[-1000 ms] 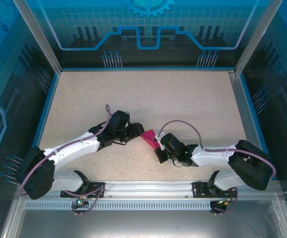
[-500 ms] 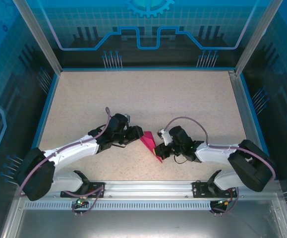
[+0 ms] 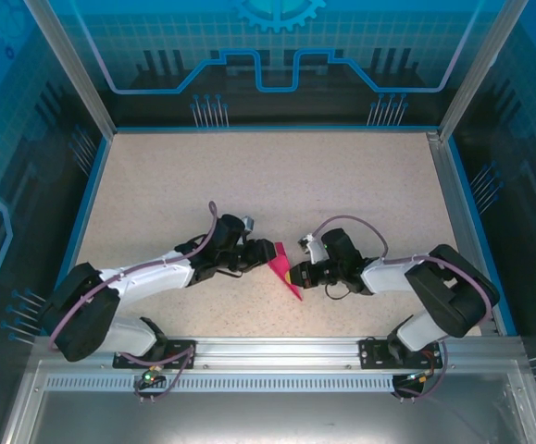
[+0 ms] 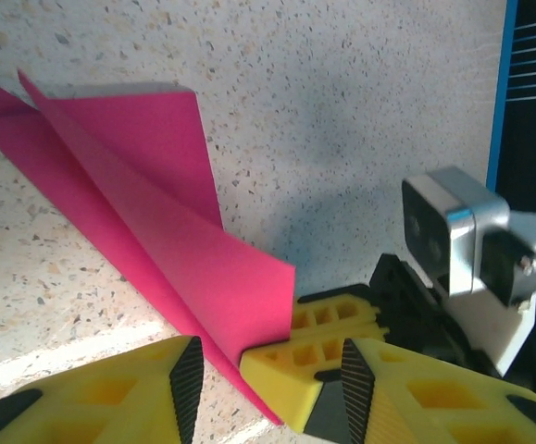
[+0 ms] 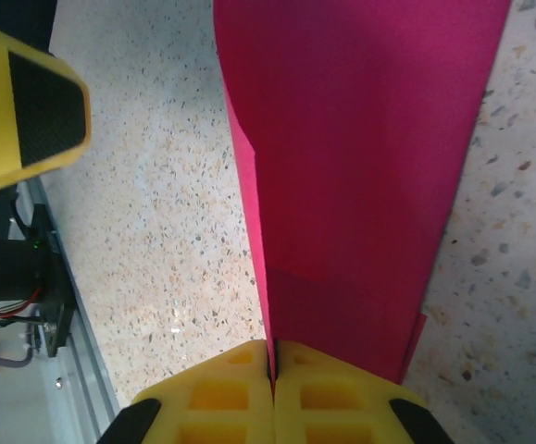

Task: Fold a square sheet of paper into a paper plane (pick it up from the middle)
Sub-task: Fold the wing for the fifth time at the center of the table.

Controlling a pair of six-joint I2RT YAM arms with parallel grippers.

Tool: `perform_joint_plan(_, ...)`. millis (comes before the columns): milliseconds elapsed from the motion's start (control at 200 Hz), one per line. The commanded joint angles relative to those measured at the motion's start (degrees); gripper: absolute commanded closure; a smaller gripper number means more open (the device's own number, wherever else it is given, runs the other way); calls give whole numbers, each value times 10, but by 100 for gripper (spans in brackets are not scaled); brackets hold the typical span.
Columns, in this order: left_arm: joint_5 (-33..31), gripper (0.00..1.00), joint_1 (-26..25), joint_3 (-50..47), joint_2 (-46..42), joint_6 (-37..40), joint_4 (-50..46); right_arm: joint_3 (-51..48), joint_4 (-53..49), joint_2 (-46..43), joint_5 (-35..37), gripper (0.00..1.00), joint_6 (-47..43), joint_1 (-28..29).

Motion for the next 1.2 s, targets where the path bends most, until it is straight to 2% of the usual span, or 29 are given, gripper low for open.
perform_joint_plan(0,27,53,-10,-12,12,22,43,8,22,31,-71,93,16,-18)
perform_joint_plan(225,32,53,-32,-5,30,38,57,-4,115,104,-104,93,73,-38)
perform_joint_plan(485,32,53,-35,-8,58,36,93,3,90,106,-101,93,93,-57)
perform_joint_plan(800,40,54,-38,19,119,42,132,-3,120,120,-128,92,139,-76)
perform_joint_plan(1035,31,53,-38,24,158,35,196,-3,106,122,-124,87,134,-77)
perform_joint_plan(1195,25,53,-38,35,177,38,192,-3,64,97,-111,80,104,-76)
